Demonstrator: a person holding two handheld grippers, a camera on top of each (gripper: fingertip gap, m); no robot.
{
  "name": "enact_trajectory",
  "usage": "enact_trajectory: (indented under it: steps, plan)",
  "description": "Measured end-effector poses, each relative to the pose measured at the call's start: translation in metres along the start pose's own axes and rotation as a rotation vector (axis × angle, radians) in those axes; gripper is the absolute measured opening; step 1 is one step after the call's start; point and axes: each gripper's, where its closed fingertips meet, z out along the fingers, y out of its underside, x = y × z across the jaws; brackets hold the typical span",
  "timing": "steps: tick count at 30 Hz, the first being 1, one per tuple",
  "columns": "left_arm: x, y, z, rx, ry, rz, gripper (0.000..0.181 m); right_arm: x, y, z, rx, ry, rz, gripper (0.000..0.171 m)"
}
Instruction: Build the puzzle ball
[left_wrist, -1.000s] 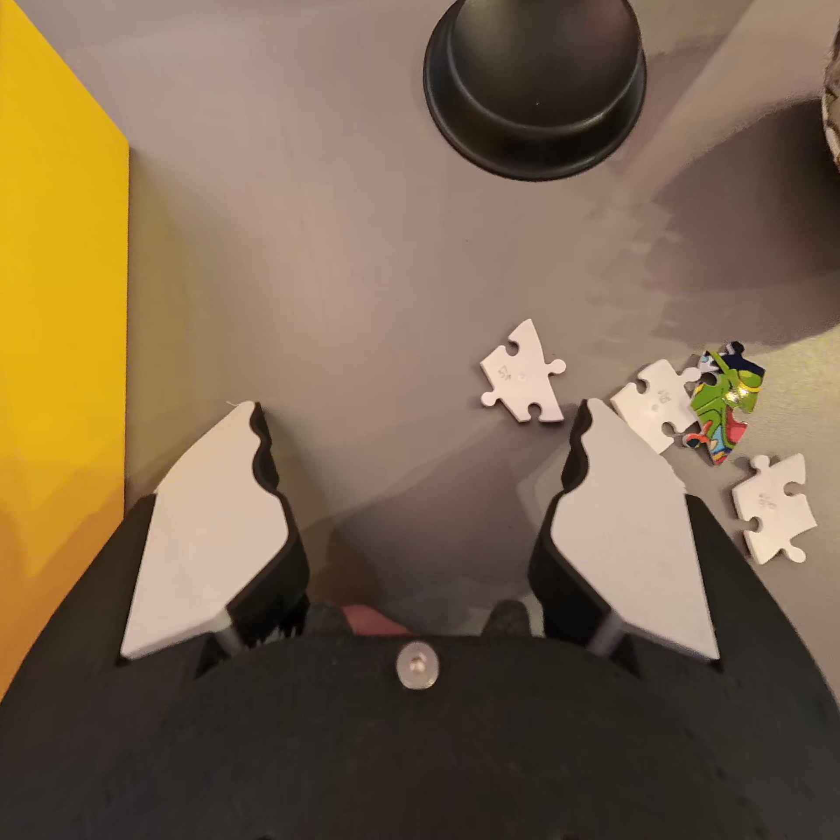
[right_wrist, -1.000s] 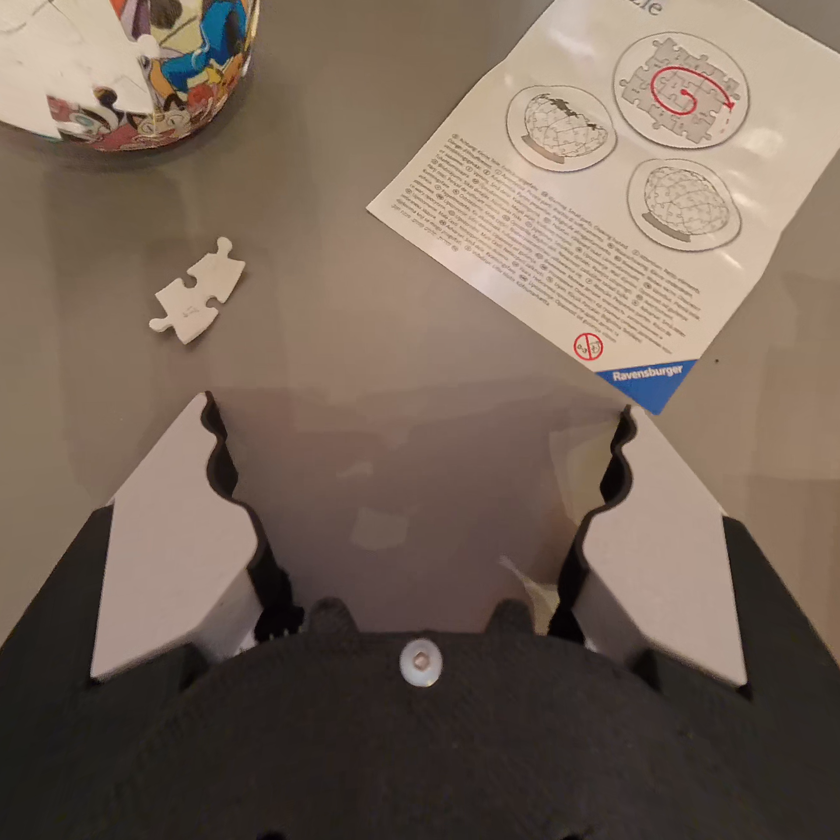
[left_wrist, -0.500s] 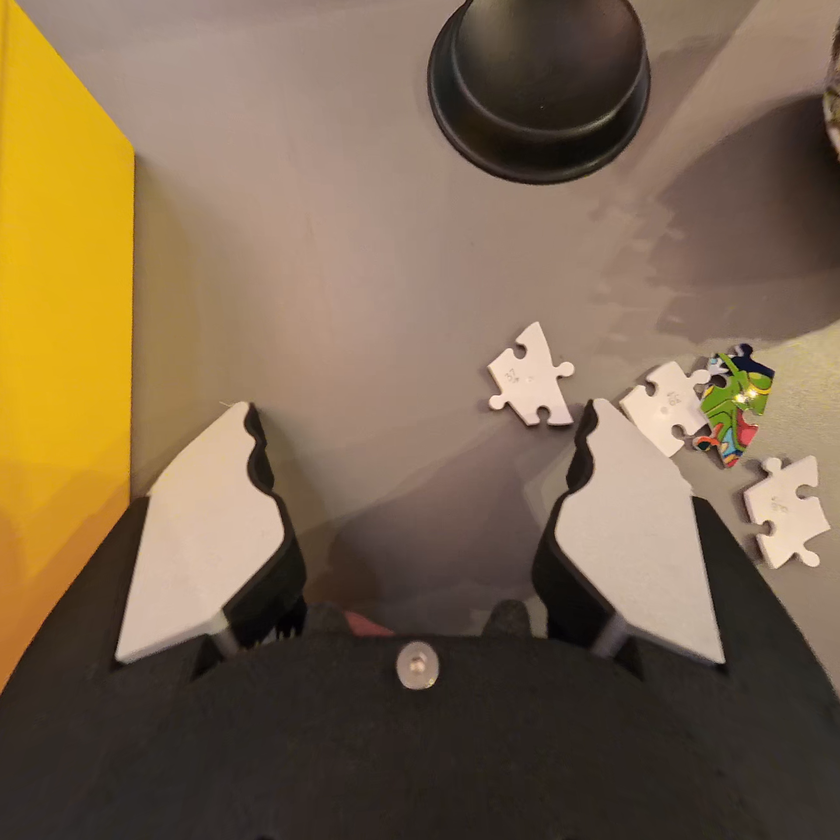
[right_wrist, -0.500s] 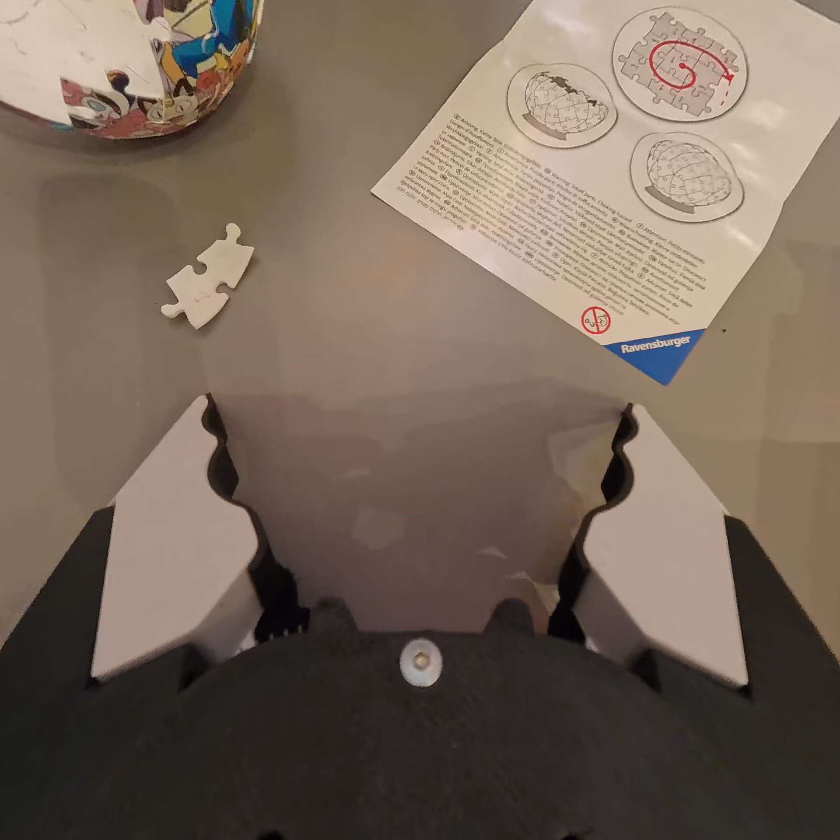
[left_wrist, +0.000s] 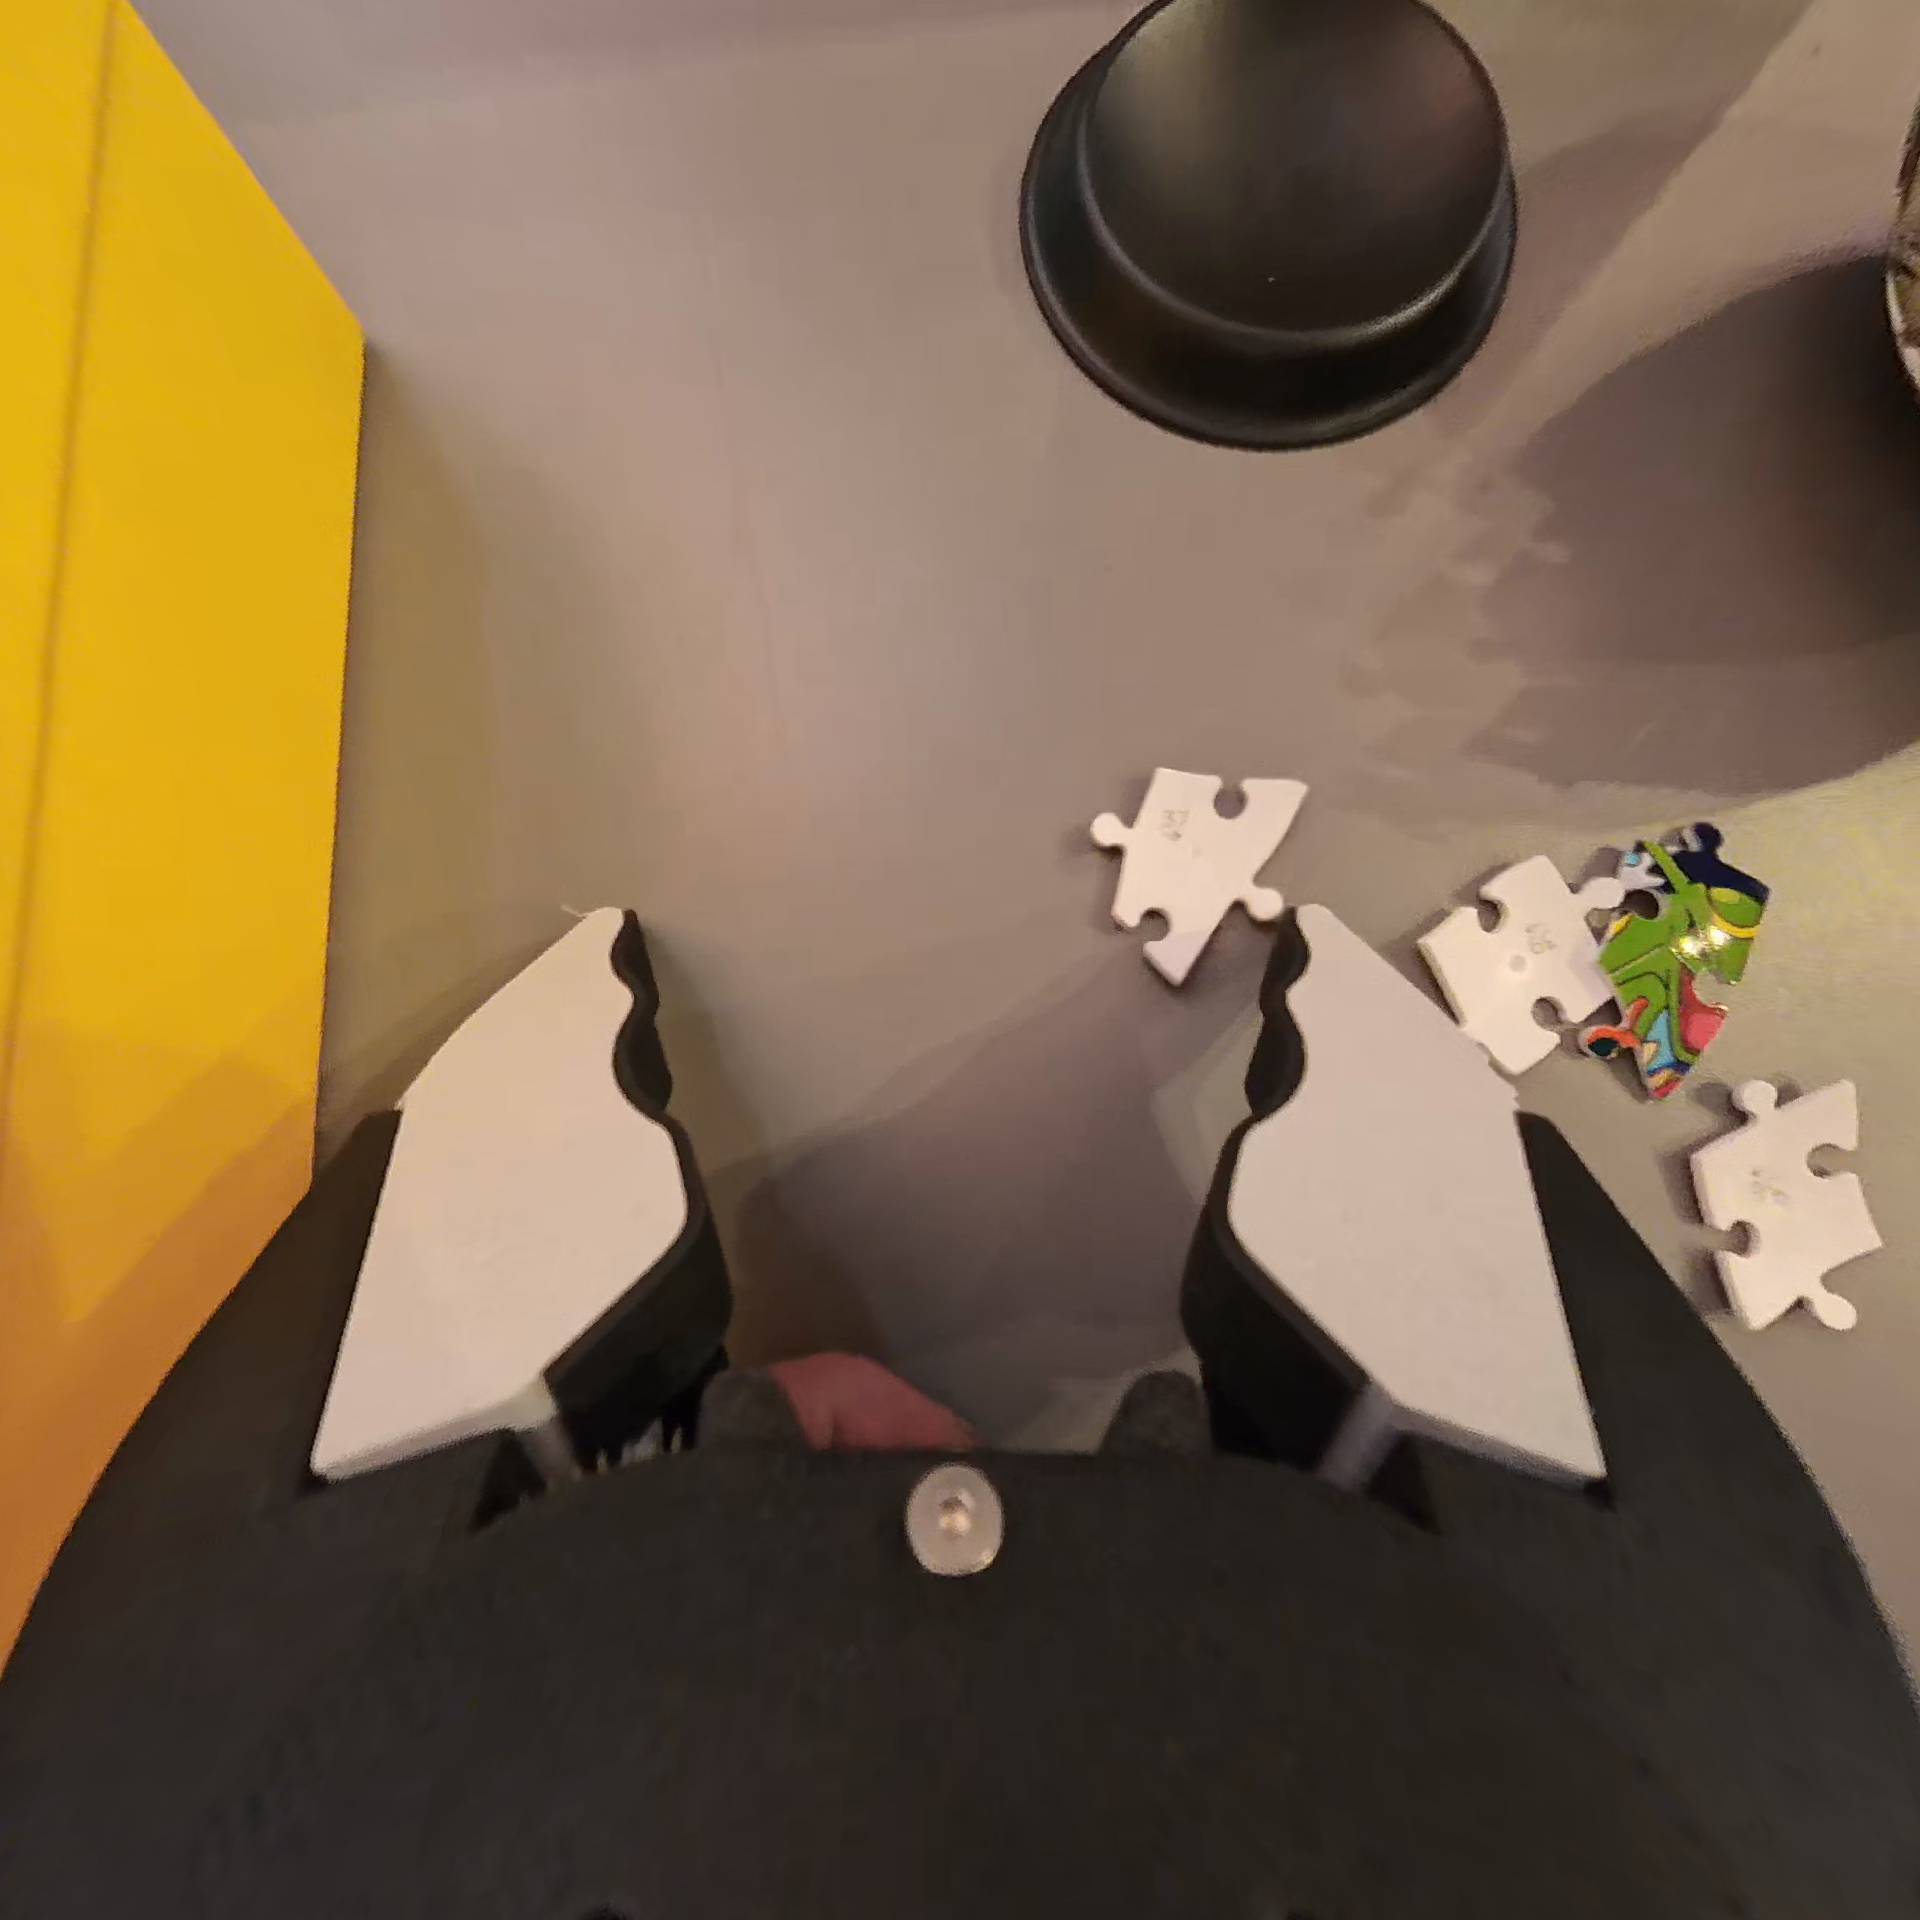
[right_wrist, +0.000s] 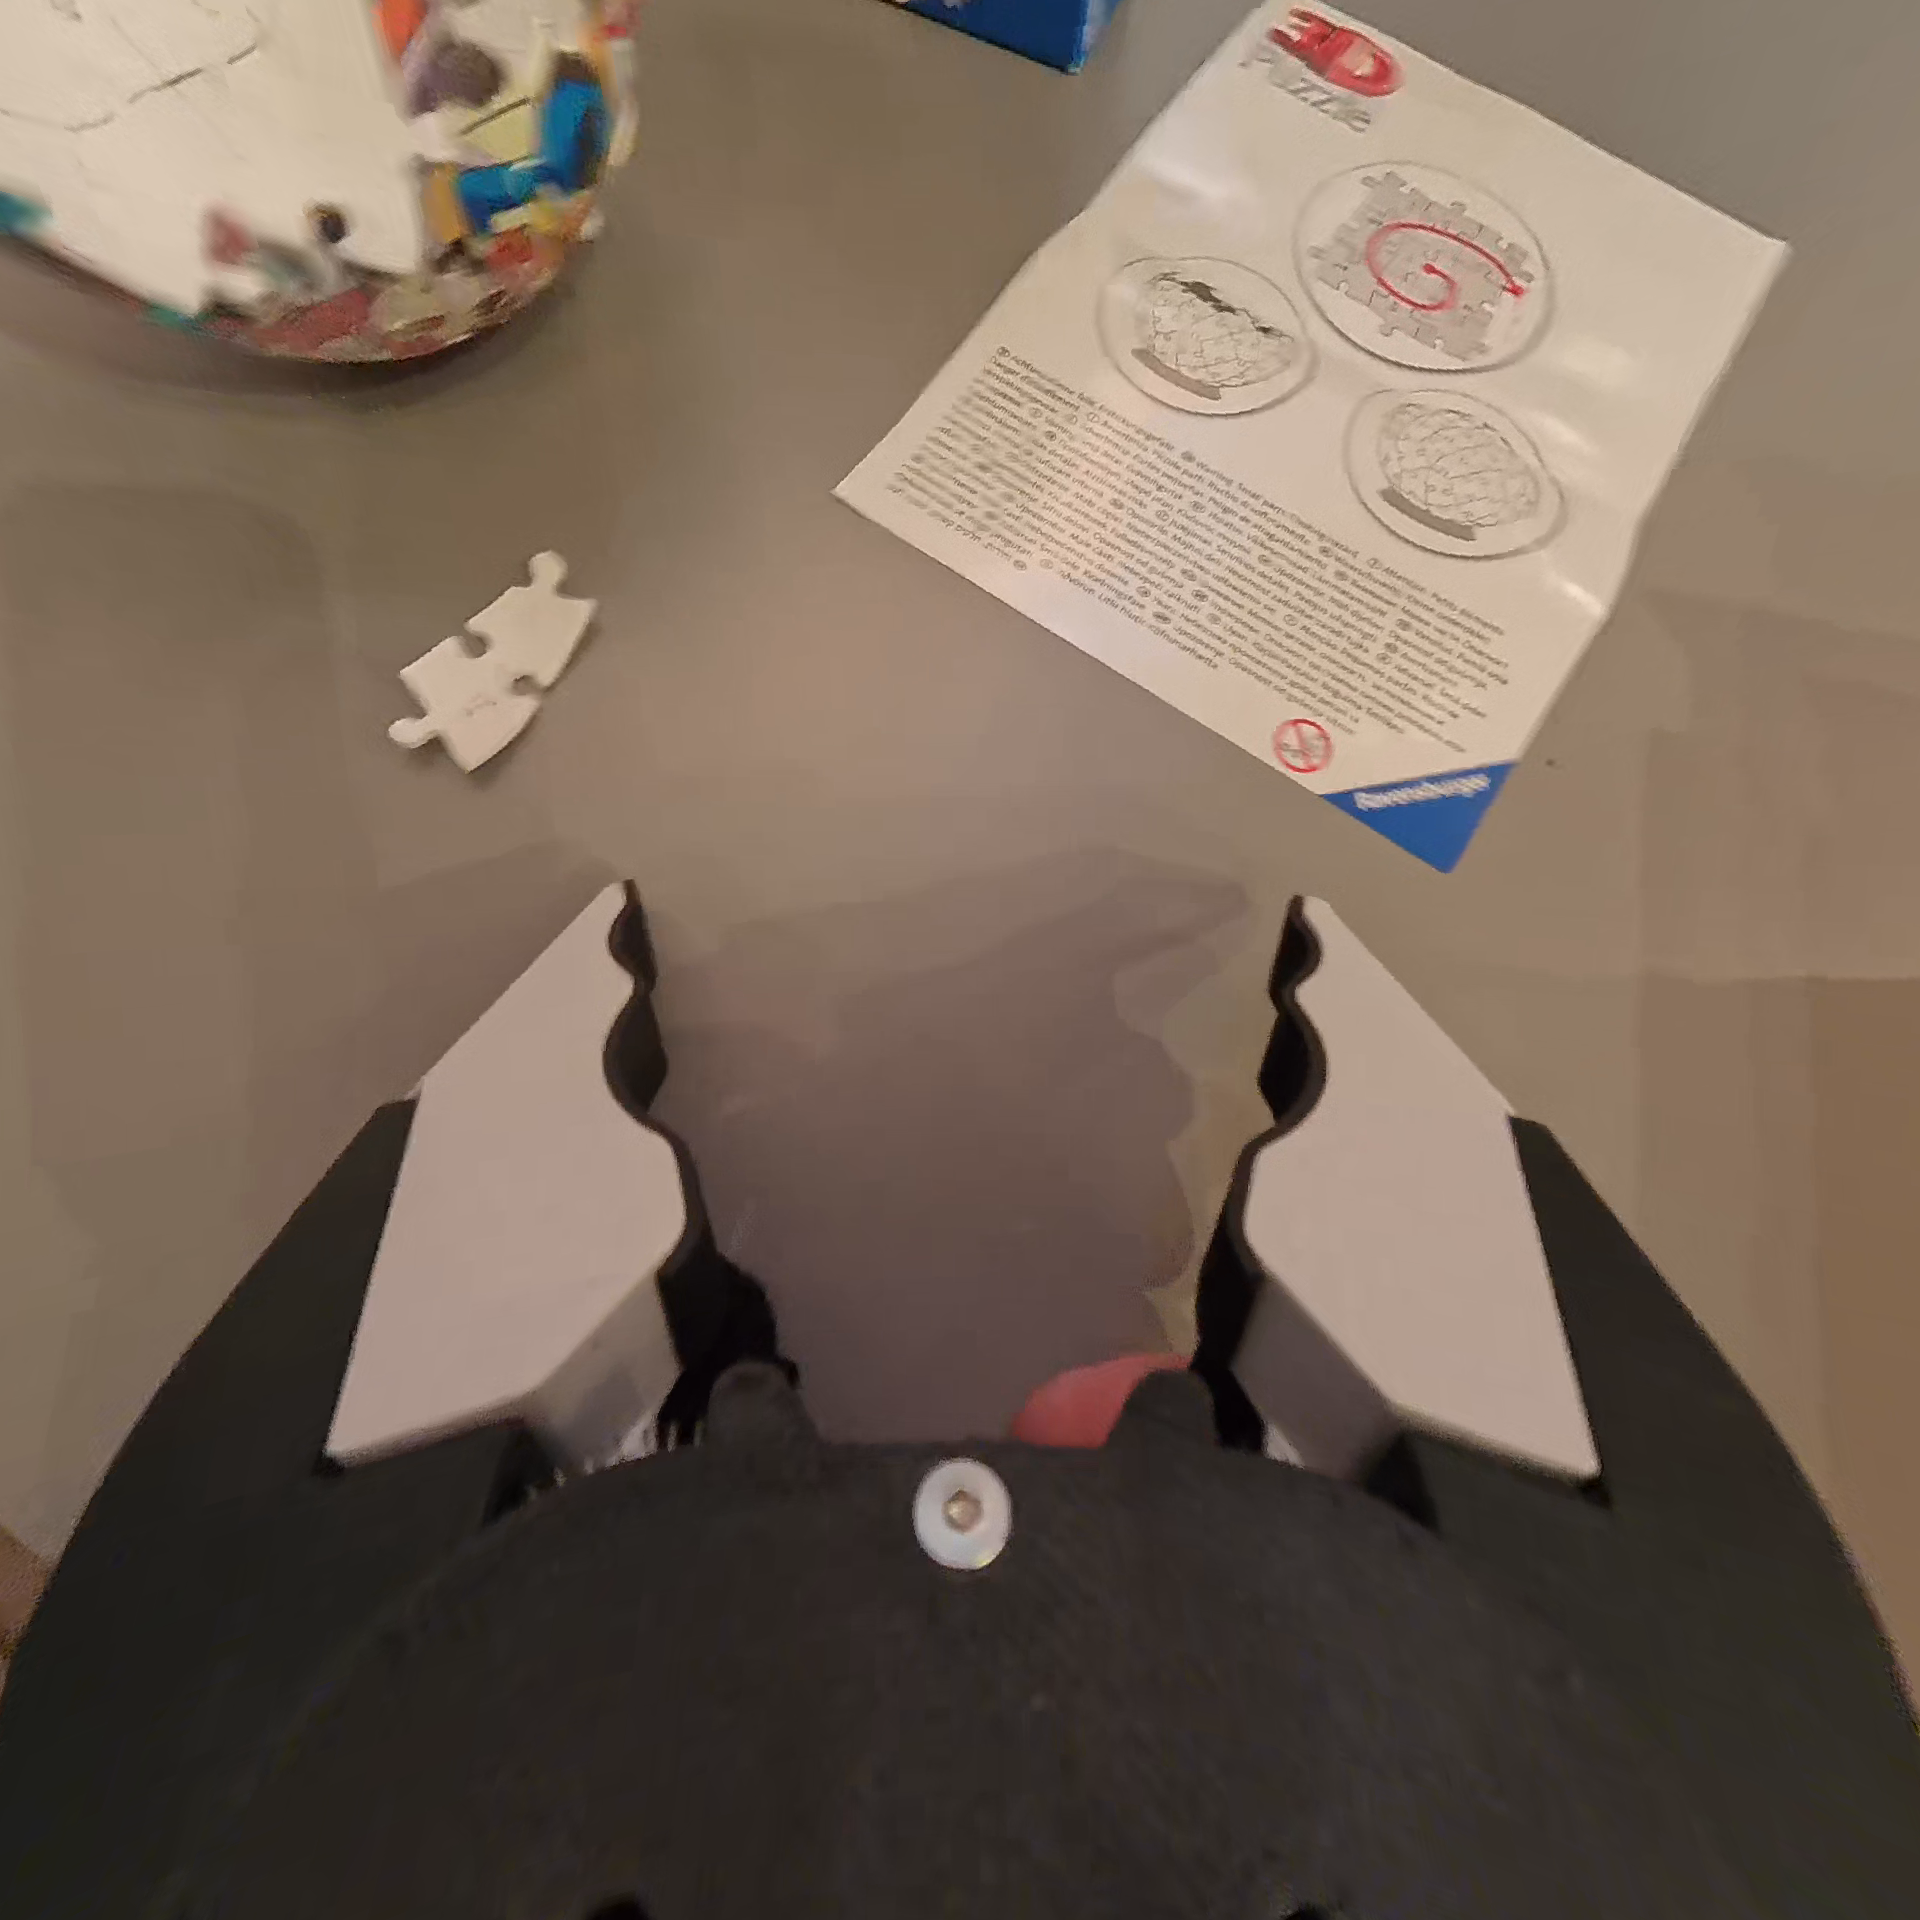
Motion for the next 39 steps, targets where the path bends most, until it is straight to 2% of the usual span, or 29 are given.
enact_trajectory:
  steps: [1,2,4,6,10,11,13,15,18,20,22,23,26,28,30,31,35,39]
  plan:
    - [-0.003,-0.002,-0.001,0.018,-0.027,0.002,0.103,-0.003,0.002,0.0,-0.009,-0.028,-0.024,0.137]
    - [-0.008,-0.005,-0.002,0.035,-0.068,-0.004,0.093,-0.002,0.003,0.0,-0.01,-0.027,-0.033,0.142]
    - [-0.006,-0.002,-0.002,0.012,-0.047,0.005,0.103,0.0,0.003,0.0,-0.014,-0.024,-0.036,0.145]
    - [-0.008,-0.003,-0.003,0.012,-0.059,0.004,0.096,0.003,0.004,0.002,-0.034,-0.024,-0.002,0.147]
    - [-0.013,-0.005,-0.003,0.033,-0.1,-0.005,0.086,0.005,0.002,0.002,-0.032,-0.054,0.0,0.131]
    - [-0.014,-0.006,-0.003,0.035,-0.105,-0.004,0.085,0.004,0.002,0.002,-0.022,-0.076,-0.007,0.123]
    - [-0.015,-0.007,-0.002,0.04,-0.105,0.008,0.089,0.011,0.002,0.0,-0.03,-0.057,0.024,0.105]
    - [-0.011,-0.005,-0.001,0.028,-0.058,-0.007,0.094,0.015,0.002,0.0,-0.029,-0.05,0.024,0.097]
    - [-0.011,-0.004,-0.003,0.03,-0.05,0.021,0.093,0.021,-0.002,0.0,0.007,-0.007,-0.032,0.107]
    - [-0.005,-0.002,-0.003,0.029,-0.024,0.031,0.094,0.028,-0.002,0.003,0.005,0.035,-0.012,0.133]
    - [-0.006,0.001,-0.003,-0.012,-0.015,0.023,0.106,0.026,-0.002,0.004,-0.001,0.02,0.003,0.132]
    - [-0.01,0.002,-0.003,-0.034,-0.021,0.027,0.119,0.027,-0.002,0.004,-0.003,0.028,0.007,0.135]
    - [-0.011,-0.003,-0.001,-0.024,0.044,-0.039,0.123,0.025,-0.002,0.004,-0.003,0.02,0.006,0.133]
    - [-0.01,0.002,0.003,-0.043,0.024,0.019,0.128,0.026,0.001,0.006,-0.022,0.006,0.04,0.135]
    - [-0.003,-0.001,0.005,-0.037,0.04,0.013,0.136,0.026,0.004,0.008,-0.045,-0.014,0.071,0.142]
    - [0.0,0.0,0.007,-0.043,0.044,0.032,0.146,0.025,0.004,0.008,-0.047,-0.017,0.062,0.143]
    - [0.006,-0.003,0.006,-0.027,0.059,0.056,0.146,0.016,0.007,0.009,-0.066,-0.055,0.026,0.16]
    - [0.007,-0.002,0.008,-0.037,0.039,0.075,0.146,0.016,0.007,0.009,-0.066,-0.054,0.027,0.16]
